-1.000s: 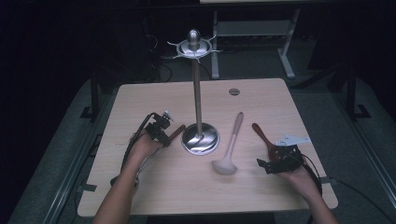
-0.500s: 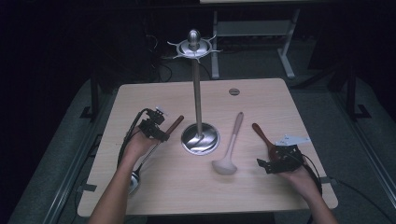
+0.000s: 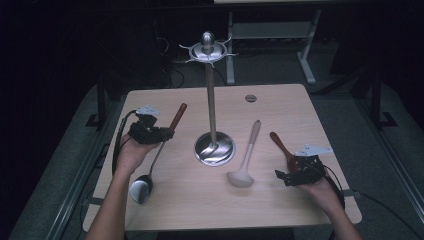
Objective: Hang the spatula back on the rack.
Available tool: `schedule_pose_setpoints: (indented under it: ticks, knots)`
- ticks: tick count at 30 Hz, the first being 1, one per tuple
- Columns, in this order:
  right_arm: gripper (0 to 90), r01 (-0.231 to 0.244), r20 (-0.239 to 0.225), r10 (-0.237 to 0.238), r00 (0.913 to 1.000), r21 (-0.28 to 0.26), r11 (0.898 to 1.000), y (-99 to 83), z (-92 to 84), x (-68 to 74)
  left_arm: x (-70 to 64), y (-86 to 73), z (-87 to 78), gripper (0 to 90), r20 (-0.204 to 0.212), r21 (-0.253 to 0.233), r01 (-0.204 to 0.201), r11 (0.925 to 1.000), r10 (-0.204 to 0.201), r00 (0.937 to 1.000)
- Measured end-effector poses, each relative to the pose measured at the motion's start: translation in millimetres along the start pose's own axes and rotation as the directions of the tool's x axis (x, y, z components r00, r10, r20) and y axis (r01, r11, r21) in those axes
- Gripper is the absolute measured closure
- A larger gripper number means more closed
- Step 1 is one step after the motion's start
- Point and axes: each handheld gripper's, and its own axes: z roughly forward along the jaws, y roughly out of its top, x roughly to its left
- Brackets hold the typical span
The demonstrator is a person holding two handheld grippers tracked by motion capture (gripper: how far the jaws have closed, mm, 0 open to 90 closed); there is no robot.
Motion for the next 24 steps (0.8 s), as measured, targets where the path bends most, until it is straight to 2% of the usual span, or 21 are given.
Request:
schedule_pose_setpoints:
  ticks: [3,6,8,14,19,20,21,22,24]
  knots:
    - [1.0,-0.002,0.0,0.002,1.0,0.001,1.0,-0.2,-0.2,0.0,1.0,-2.4,-12.5,74.0,0.007,-0.066,-0.009,0.9978,0.009,0.9999]
    - [1.0,-0.004,0.0,0.004,1.0,0.0,1.0,-0.3,0.4,0.0,1.4,-5.7,-22.5,74.0,0.017,-0.14,-0.006,0.9902,0.008,0.9998]
    - [1.0,0.0,0.0,0.0,1.0,0.001,1.0,-0.3,0.1,-0.1,1.6,-7.5,-29.2,74.0,0.02,-0.172,-0.012,0.985,0.015,0.9997]
    - [1.0,-0.001,0.001,0.001,1.0,0.0,1.0,-0.3,0.3,-0.3,-0.2,-11.1,-46.5,74.1,0.011,-0.278,-0.028,0.9602,0.032,0.9994]
    - [1.0,-0.001,0.0,0.001,1.0,-0.001,1.0,0.0,0.1,0.2,-1.0,-11.4,-54.7,74.1,0.005,-0.332,-0.033,0.9428,0.036,0.9993]
    - [1.0,-0.003,0.0,0.003,1.0,-0.003,1.0,0.0,0.0,0.2,-1.9,-11.0,-57.5,74.1,-0.001,-0.35,-0.036,0.936,0.038,0.9993]
    - [1.0,-0.003,0.0,0.003,1.0,-0.003,1.0,0.0,0.0,0.2,-1.9,-11.0,-57.5,74.1,-0.001,-0.35,-0.036,0.936,0.038,0.9993]
    - [1.0,-0.005,-0.001,0.005,1.0,-0.003,1.0,0.0,0.0,0.2,-3.0,-10.7,-58.7,74.1,-0.001,-0.367,-0.034,0.9296,0.036,0.9994]
    - [1.0,-0.008,-0.003,0.008,1.0,-0.006,1.0,0.0,0.0,0.2,-4.1,-10.2,-60.5,74.2,-0.001,-0.385,-0.036,0.9224,0.038,0.9993]
